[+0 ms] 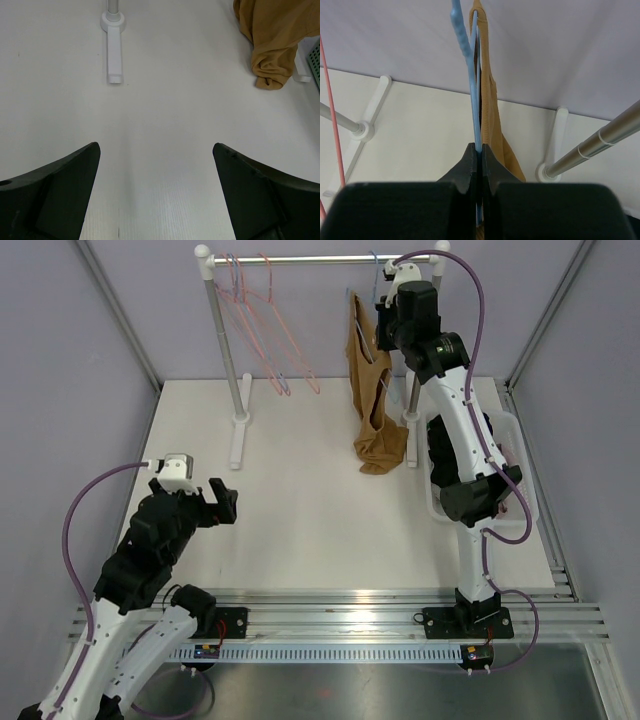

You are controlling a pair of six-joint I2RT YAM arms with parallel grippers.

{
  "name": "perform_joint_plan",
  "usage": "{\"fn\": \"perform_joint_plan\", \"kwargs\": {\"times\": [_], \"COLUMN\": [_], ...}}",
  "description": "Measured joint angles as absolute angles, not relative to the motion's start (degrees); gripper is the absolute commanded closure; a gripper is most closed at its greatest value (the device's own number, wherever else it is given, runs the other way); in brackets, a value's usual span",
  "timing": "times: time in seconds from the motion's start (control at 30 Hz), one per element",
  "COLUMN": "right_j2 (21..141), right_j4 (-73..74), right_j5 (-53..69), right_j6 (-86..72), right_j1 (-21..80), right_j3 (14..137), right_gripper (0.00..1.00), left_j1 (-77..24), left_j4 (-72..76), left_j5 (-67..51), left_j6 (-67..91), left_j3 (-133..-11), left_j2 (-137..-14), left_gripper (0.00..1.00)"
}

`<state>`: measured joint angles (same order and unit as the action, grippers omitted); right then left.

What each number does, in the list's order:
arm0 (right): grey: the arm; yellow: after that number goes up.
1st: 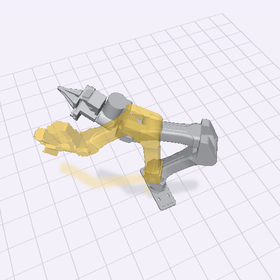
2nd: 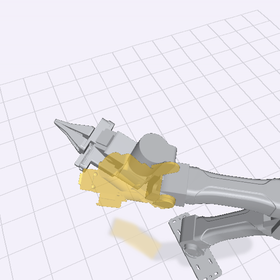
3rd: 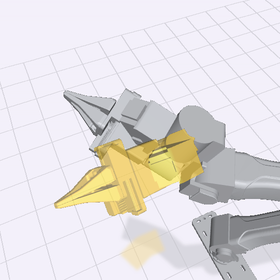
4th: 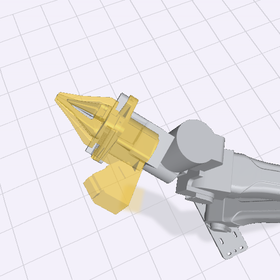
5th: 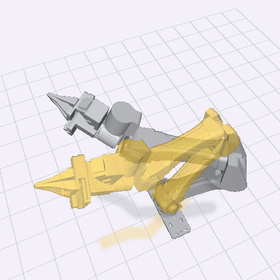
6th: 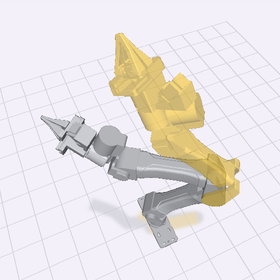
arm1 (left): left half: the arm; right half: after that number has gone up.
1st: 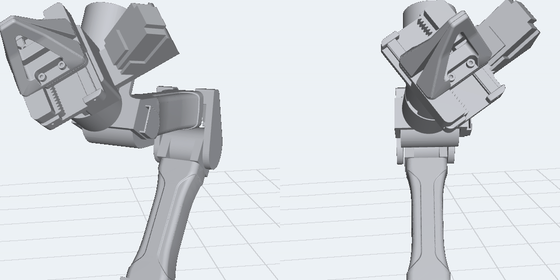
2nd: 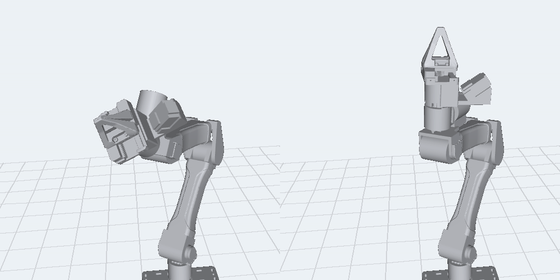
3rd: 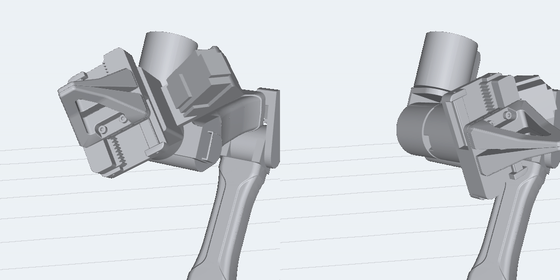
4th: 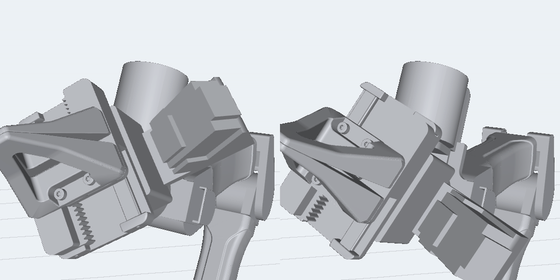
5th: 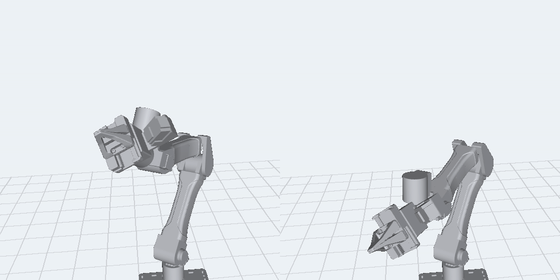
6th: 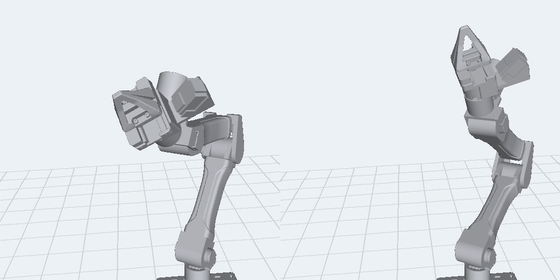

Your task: Remove the tank top from the hanger

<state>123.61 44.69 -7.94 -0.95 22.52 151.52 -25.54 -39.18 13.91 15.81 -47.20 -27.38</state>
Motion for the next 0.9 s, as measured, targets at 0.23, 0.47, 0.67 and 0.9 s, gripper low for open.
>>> {"fn": "perform_joint_plan", "kwargs": {"times": [0.23,0.47,0.67,0.9], "right_j2": [121.54,116.97,105.54,89.32], "right_j4": [43.68,42.94,42.41,44.45], "right_j5": [-7.88,-7.14,-4.64,0.01], "right_j6": [-2.70,-3.55,-6.46,-10.00], "right_j1": [22.50,22.50,22.59,24.62], "right_j3": [151.50,150.61,137.29,121.19], "right_gripper": [1.00,1.00,1.00,1.00], "left_j1": [-25.21,-25.06,-24.93,-24.91], "left_j4": [-39.16,-39.16,-39.42,-37.63], "left_j5": [13.72,13.74,13.32,7.75], "left_j6": [15.81,15.81,16.34,20.08], "left_j3": [-47.20,-47.20,-47.86,-56.58], "left_j2": [-27.86,-27.86,-27.99,-32.01], "left_gripper": [0.01,0.01,0.01,0.01]}}
